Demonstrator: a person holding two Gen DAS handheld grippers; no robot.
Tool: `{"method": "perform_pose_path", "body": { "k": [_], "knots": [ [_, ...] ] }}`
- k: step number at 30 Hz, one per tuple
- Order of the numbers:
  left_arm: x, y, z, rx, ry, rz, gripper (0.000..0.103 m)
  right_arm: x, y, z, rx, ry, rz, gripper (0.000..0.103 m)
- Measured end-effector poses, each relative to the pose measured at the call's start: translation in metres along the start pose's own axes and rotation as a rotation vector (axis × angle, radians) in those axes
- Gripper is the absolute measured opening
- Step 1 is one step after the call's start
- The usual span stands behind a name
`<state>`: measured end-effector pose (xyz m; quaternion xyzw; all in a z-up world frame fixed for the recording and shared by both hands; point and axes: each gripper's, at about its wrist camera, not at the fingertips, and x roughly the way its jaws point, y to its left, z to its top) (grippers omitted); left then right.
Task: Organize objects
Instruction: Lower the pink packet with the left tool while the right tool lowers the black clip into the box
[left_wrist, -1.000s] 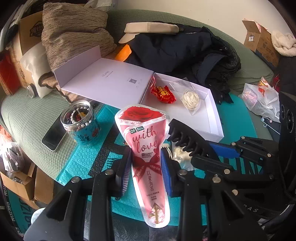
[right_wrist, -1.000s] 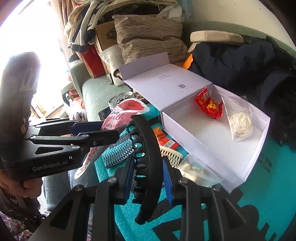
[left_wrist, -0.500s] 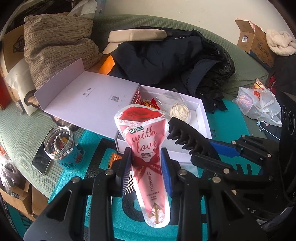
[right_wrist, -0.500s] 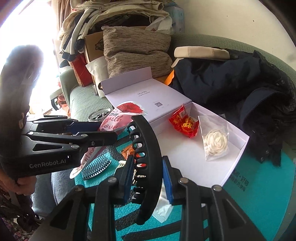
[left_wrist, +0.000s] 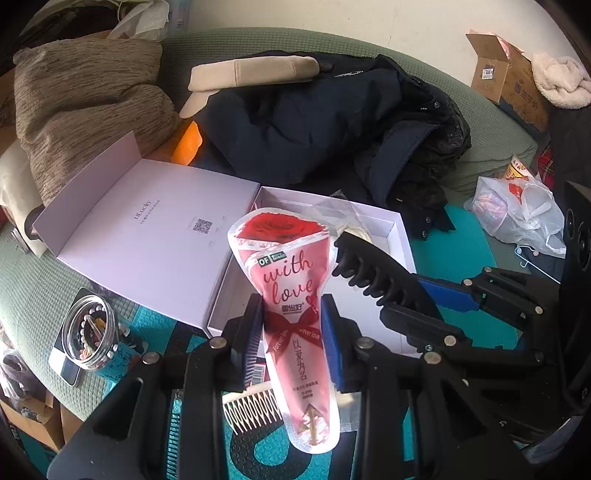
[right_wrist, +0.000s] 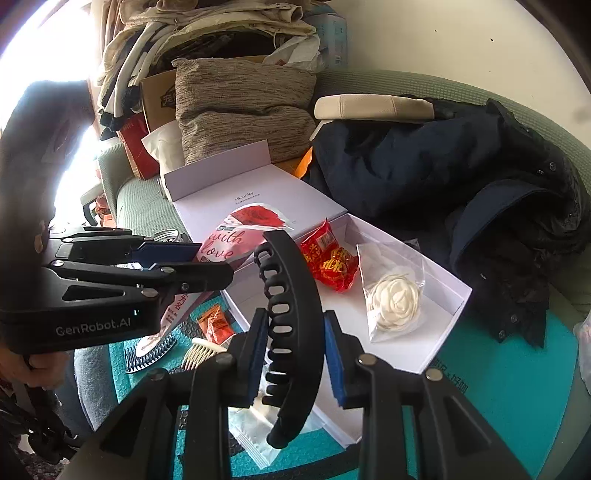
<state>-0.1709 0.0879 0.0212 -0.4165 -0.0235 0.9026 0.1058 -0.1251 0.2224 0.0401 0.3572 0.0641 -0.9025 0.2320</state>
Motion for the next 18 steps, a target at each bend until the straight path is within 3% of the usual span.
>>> {"method": "perform_pose_path", "body": {
  "k": [18],
  "knots": [
    [0.086,-0.009,0.042,0.065,0.033,-0.016,0.029,0.048,-0.047,0.010,0.032,0.022,-0.082,0.029]
  ]
}}
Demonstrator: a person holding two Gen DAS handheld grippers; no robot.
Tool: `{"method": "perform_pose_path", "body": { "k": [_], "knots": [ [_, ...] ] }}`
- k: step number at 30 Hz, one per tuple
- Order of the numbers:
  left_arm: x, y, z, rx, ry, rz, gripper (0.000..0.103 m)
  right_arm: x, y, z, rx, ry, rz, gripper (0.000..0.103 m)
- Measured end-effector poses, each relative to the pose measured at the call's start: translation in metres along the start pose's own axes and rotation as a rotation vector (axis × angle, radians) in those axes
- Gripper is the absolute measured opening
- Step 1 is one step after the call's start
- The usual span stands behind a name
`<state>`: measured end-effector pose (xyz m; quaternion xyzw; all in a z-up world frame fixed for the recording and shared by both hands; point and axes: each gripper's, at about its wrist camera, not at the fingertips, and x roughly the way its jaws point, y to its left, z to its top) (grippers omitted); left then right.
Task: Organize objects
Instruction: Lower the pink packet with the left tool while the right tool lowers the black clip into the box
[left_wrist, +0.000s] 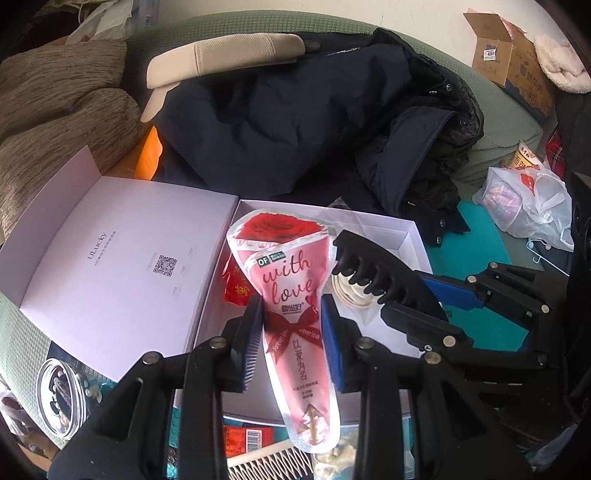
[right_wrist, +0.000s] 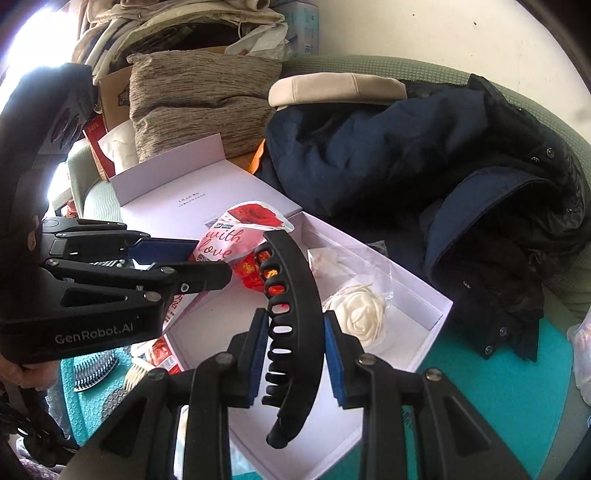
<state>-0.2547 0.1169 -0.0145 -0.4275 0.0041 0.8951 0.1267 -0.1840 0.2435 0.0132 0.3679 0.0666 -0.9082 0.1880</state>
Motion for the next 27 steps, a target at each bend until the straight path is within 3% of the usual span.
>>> {"method": "perform_pose_path", "body": {
  "k": [27],
  "knots": [
    [0.086,0.007,0.010,0.040,0.059,0.051,0.029,0.063,-0.021,0.004,0.026,0.054,-0.059,0.029]
  ]
}}
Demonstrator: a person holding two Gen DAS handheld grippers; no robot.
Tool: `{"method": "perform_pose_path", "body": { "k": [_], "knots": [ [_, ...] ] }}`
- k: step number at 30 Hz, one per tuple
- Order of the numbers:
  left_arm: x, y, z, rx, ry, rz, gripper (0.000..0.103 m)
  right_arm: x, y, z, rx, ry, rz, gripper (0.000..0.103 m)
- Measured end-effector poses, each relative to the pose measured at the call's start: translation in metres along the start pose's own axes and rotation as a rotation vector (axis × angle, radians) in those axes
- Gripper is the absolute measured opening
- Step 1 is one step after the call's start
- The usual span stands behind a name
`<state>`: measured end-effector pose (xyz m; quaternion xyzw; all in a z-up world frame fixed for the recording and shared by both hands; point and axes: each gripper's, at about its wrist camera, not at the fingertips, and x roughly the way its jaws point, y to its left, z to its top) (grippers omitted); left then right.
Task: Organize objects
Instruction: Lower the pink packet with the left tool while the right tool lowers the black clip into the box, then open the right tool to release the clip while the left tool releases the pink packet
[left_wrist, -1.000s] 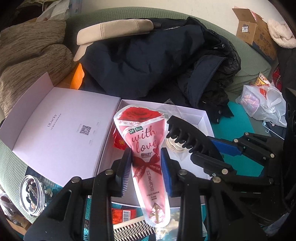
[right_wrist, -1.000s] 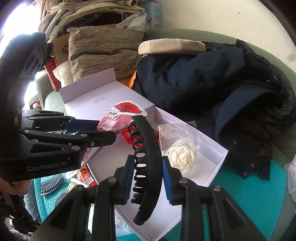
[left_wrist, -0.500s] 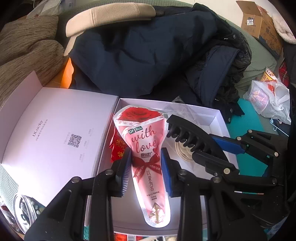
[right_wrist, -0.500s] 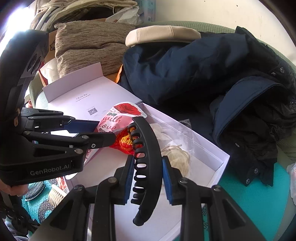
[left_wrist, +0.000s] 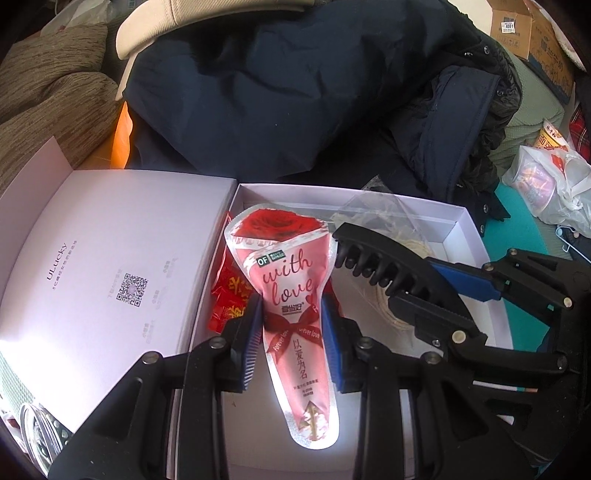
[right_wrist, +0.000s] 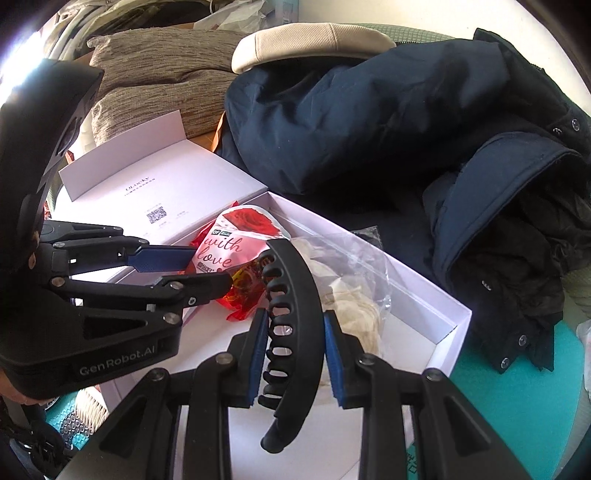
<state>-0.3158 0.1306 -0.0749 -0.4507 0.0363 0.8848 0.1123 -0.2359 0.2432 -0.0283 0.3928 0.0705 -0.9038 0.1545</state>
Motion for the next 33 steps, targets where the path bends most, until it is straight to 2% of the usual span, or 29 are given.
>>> {"method": "perform_pose_path", "body": {
  "k": [13,20,22,24,25,33],
  "knots": [
    [0.020,-0.003,-0.009,0.009,0.045,-0.018,0.035,0.014,-0.007,-0.003,0.020,0.049,-0.059,0.029],
    [0.019,-0.006,-0.014,0.012,0.044,-0.003,0.036,0.012,-0.009,-0.004,0.024,0.061,-0.093,0.029],
    [0.017,-0.005,-0.015,0.011,0.041,-0.004,0.036,0.008,-0.010,-0.004,0.032,0.057,-0.104,0.031],
    [0.014,-0.005,-0.016,0.014,0.047,-0.005,0.035,0.004,-0.011,-0.005,0.036,0.055,-0.118,0.043],
    [0.013,-0.005,-0.016,0.016,0.047,-0.007,0.035,0.003,-0.011,-0.005,0.036,0.058,-0.126,0.044],
    [-0.008,-0.003,-0.016,0.008,0.021,0.009,0.036,-0.015,-0.012,-0.001,0.049,0.033,-0.149,0.045]
  ]
}}
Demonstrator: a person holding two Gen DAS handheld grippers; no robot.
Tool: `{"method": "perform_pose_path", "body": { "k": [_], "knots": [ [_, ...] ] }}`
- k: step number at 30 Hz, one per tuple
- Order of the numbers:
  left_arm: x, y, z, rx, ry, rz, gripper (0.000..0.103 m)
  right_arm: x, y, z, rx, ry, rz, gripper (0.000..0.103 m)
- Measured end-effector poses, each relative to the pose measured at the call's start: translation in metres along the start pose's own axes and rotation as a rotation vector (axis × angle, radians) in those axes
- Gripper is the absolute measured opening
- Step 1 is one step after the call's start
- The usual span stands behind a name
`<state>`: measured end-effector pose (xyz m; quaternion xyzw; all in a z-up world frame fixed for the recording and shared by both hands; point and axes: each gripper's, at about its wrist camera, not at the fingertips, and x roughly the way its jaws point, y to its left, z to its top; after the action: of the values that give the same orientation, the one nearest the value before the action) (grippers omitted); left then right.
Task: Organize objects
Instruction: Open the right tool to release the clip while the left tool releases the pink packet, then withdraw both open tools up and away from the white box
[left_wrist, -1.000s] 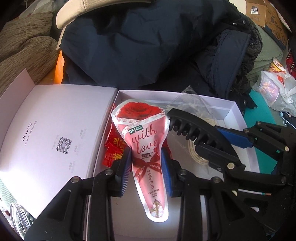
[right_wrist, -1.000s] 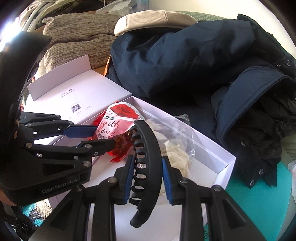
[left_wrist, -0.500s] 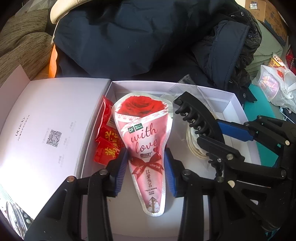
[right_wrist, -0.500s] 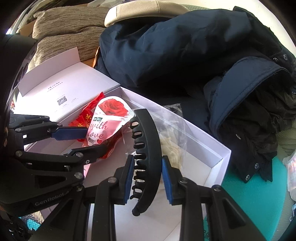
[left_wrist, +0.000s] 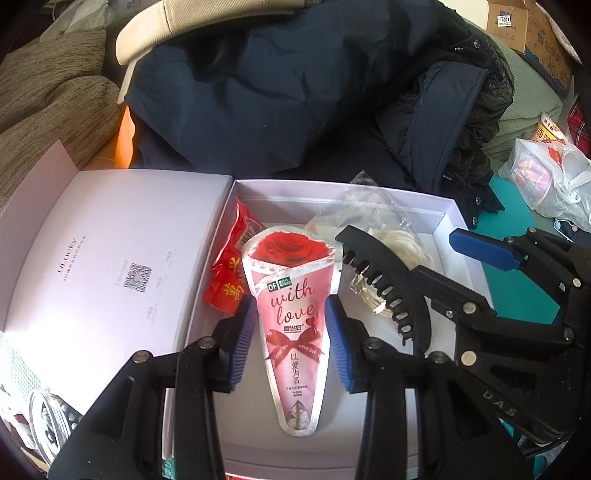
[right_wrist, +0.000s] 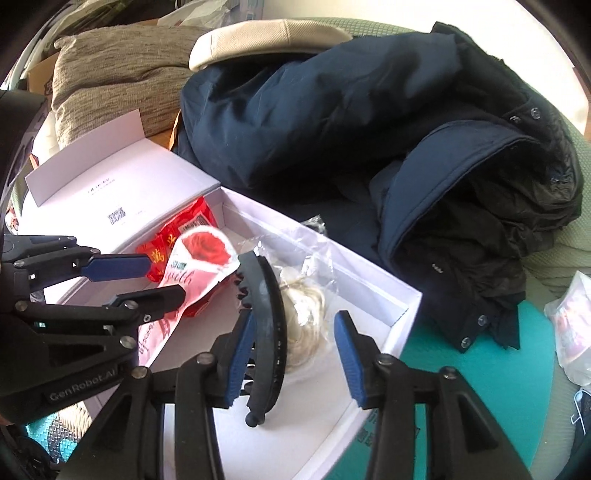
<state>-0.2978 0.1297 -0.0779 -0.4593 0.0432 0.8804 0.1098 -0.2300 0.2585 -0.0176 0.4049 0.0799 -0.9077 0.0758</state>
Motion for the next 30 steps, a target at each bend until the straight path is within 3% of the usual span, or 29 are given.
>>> {"method": "perform_pose_path", "body": {
  "k": [7,19,30],
  "knots": [
    [-0.032,-0.008,0.014,-0.012,-0.030,0.011,0.038,-0.018,0.003,0.007,-0.005,-0.018,-0.020,0.045],
    [-0.100,0.012,0.023,-0.032,-0.112,0.027,0.039,-0.069,0.009,0.021,-0.013,-0.109,-0.043,0.047],
    [-0.153,0.020,0.013,-0.066,-0.147,0.009,0.049,-0.120,0.022,0.030,-0.028,-0.188,-0.049,0.060]
  ]
}}
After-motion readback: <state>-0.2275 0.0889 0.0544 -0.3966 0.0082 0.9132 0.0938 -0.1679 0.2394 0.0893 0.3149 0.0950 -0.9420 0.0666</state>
